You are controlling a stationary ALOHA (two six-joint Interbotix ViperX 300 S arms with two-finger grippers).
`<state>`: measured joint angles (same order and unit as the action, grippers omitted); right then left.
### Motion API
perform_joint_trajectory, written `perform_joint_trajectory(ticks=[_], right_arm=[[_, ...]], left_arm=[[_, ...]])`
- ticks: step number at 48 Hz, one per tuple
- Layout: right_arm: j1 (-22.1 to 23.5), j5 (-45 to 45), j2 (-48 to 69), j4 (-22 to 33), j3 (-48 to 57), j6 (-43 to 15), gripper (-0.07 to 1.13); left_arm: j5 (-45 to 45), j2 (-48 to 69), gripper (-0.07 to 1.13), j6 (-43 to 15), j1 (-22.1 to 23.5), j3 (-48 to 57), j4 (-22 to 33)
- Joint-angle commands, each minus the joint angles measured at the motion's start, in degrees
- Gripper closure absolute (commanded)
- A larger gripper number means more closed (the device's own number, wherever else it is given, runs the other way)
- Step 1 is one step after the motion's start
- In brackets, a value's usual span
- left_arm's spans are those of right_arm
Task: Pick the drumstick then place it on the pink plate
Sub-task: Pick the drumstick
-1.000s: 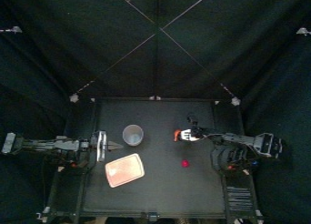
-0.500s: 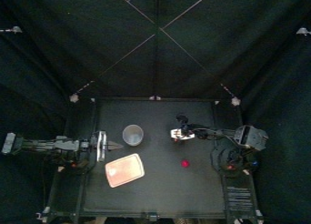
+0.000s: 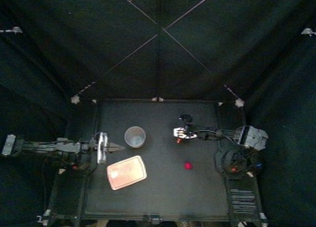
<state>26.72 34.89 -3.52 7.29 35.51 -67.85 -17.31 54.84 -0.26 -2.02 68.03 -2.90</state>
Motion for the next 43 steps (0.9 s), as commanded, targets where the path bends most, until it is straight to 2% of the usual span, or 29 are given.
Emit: perform_joint_trajectory(ticks=[1, 32, 37, 43], right_arm=[[0.2, -1.0, -1.0, 0.5, -2.2, -0.1, 0.04], [-0.2, -0.9, -4.5, 2.1, -3.4, -0.1, 0.04], [-0.2, -0.8, -4.5, 2.2, -3.3, -0.1, 0.1], [-0.7, -0.6, -4.5, 2.2, -3.3, -0.1, 0.26]], left_arm=[[-1.0, -0.3, 1.04, -0.1, 0.1, -1.0, -0.4], [-1.3, -0.1, 1.04, -0.1, 1.1, -1.1, -0.6], [-1.3, -0.1, 1.04, -0.1, 1.1, -1.1, -0.6], [-1.3, -0.1, 1.04, -0.1, 1.1, -1.1, -0.6]])
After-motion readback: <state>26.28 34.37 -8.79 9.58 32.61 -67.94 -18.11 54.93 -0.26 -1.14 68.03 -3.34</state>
